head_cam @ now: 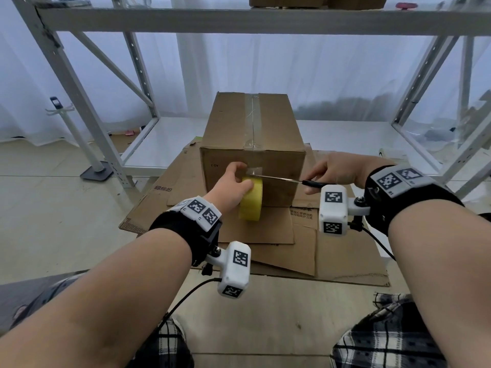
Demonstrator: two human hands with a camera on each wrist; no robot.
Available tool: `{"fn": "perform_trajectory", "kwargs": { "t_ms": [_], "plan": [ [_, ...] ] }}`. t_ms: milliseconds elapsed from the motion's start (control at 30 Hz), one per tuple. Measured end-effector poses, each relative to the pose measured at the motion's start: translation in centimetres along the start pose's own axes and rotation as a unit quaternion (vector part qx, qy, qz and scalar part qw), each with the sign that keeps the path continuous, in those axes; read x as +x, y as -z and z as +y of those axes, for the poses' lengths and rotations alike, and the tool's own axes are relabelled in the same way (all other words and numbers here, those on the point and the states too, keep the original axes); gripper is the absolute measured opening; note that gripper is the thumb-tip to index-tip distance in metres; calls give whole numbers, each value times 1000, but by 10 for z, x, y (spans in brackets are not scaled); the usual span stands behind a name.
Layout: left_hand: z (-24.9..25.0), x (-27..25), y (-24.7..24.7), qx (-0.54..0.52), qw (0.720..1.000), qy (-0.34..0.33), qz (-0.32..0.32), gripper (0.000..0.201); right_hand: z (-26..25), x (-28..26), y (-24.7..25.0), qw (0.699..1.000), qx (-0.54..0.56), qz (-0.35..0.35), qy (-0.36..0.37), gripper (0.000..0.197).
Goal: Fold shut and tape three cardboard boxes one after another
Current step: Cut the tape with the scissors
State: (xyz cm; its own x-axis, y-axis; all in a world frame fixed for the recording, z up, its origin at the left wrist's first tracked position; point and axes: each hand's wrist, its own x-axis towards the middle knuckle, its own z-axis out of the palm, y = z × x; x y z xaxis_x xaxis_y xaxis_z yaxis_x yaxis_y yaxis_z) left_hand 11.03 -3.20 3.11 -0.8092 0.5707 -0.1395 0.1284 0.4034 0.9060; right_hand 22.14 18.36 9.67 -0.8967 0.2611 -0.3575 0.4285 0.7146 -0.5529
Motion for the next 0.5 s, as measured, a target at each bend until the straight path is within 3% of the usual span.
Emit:
{"fn": "perform_trajectory", "kwargs": {
  "t_ms": [267,400,500],
  "plan": [
    [-6,-6,-5,13,1000,7,-21,67,3,19,-1,998,-38,-50,21,29],
    [-7,-4,-1,-10,999,31,14,54,1,29,-2,995,-70,-74,10,29],
    [-11,-2,4,48,997,47,27,40,7,35,-4,988,-106,-115,-21,19]
  ]
}}
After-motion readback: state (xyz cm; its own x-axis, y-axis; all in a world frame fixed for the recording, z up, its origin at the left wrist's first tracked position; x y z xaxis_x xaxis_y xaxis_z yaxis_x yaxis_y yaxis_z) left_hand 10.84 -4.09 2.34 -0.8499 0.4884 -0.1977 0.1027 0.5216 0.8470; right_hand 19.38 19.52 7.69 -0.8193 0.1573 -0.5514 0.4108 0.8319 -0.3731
